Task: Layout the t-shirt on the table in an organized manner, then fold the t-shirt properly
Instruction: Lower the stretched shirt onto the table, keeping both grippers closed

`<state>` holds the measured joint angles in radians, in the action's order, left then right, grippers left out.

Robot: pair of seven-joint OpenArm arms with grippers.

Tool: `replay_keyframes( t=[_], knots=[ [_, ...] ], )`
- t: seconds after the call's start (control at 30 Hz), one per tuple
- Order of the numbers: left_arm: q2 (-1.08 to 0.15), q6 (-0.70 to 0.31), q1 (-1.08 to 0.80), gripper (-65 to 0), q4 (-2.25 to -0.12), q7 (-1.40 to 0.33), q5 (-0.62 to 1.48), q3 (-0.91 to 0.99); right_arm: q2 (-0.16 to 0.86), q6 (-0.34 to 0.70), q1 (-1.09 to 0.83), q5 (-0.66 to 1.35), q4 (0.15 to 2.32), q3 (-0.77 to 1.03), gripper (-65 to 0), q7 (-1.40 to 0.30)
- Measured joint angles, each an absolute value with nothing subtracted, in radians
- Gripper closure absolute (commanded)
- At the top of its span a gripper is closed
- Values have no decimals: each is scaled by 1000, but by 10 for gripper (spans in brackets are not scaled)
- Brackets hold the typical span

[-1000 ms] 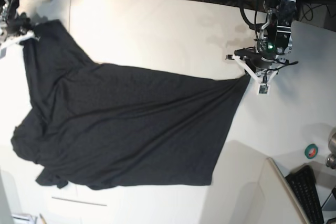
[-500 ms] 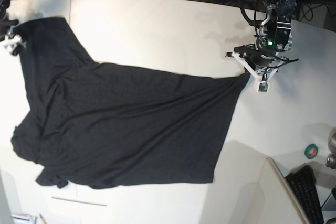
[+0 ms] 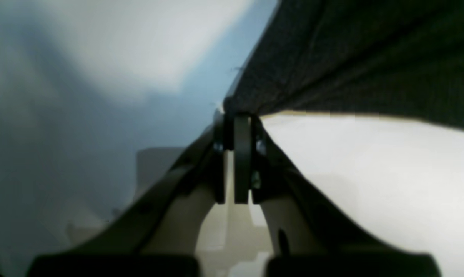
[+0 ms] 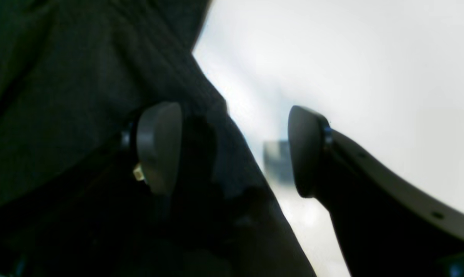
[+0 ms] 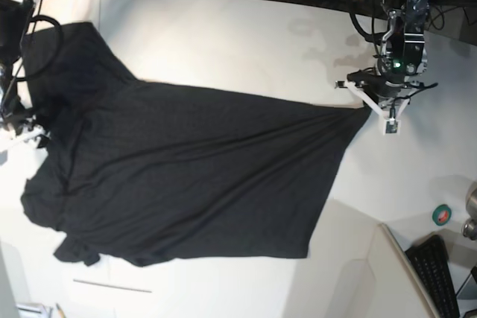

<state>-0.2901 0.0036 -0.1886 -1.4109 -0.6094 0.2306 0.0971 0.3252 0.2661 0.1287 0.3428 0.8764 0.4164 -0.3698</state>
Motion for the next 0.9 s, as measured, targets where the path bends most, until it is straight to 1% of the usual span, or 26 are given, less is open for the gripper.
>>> replay_keyframes(
  t=[0.1,0.27,0.37,0.43,0.5,0.67,0.73,0.77,0.8,0.9],
  knots=[
    [-288,1,-189,0,-1411,-609,233,95,340,262,142,336,818,415,-411,-340],
    [-289,4,-197,0,-1408,-609,232,90,332,268,107,340,818,414,-411,-332],
    [-289,4,-197,0,-1406,-609,232,90,344,266,71,334,836,332,-410,-291],
    [-289,4,-194,0,-1406,-610,232,89,351,260,68,332,838,294,-386,-289],
    [-289,3,-191,0,-1406,-609,232,88,349,259,65,334,839,284,-342,-284],
    [-288,3,-189,0,-1406,-610,232,88,349,259,60,337,836,284,-180,-276],
    [-289,4,-189,0,-1406,-609,232,88,349,259,60,337,836,283,-89,-276],
    [-289,4,-189,0,-1406,-610,232,88,348,259,60,341,836,283,-23,-276],
    [-289,4,-189,0,-1406,-610,232,88,349,259,60,343,835,283,0,-277],
    [-289,3,-189,0,-1406,-610,232,88,349,260,60,348,838,284,0,-279]
  ],
)
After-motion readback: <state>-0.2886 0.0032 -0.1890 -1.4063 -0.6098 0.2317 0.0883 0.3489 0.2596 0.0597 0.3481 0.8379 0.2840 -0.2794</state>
